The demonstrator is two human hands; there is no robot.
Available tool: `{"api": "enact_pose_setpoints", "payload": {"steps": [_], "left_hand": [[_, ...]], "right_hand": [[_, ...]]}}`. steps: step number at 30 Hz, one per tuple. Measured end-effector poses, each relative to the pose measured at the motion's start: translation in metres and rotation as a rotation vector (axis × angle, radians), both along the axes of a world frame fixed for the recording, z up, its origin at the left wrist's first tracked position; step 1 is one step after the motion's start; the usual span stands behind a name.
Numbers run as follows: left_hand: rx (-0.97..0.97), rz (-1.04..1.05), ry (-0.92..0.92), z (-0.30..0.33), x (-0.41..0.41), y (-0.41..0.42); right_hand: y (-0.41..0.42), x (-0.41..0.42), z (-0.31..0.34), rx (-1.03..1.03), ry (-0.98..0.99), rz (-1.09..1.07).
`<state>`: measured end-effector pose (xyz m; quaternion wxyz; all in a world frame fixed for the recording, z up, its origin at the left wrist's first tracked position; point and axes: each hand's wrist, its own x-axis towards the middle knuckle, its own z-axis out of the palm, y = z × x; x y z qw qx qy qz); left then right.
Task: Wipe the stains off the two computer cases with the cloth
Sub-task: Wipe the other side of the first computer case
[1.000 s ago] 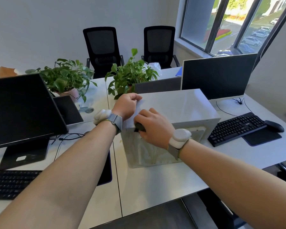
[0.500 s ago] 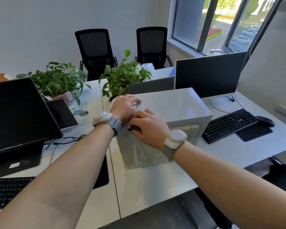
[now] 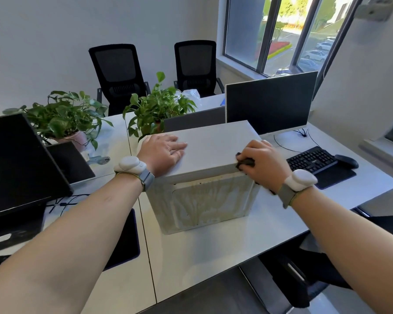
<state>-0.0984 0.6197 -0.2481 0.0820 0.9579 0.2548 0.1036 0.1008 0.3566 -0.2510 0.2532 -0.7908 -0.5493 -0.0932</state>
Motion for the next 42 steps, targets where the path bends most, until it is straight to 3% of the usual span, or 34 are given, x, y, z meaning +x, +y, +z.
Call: {"api": "enact_pose_setpoints", "payload": {"steps": [5,10,12,15,22,26,29,36,42], "left_hand": [[0.030,0.020,0.058,0.011,0.008,-0.005],[0.187,0.107,0.171,0.023,0.040,-0.040],[0.152,0.133,0.133,0.019,0.054,-0.054],[-0.051,0.086,0.070,0.007,0.068,-0.069],[-0.012,0.080,0.147,0.002,0.065,-0.065],[-0.009,0.088,0.141,0.000,0.066,-0.066],[-0.034,0.092,0.141,0.001,0.067,-0.065],[-0.042,0.091,0.127,0.002,0.065,-0.064],[-0.036,0.082,0.119,0.002,0.066,-0.065]], "right_hand": [[-0.027,0.044,0.008,-0.070,-0.010,-0.082],[-0.032,0.053,0.006,-0.075,0.069,-0.158],[-0.033,0.046,-0.001,0.012,0.200,-0.255],[-0.035,0.029,-0.017,0.221,0.402,-0.426],[-0.042,0.014,-0.057,0.346,0.858,-0.585],[-0.041,0.001,-0.060,0.525,0.815,-0.552],[-0.034,0.001,-0.061,0.536,0.781,-0.528],[-0.037,0.018,-0.094,0.205,0.841,-0.638],[-0.029,0.011,-0.065,0.502,0.794,-0.506]]}}
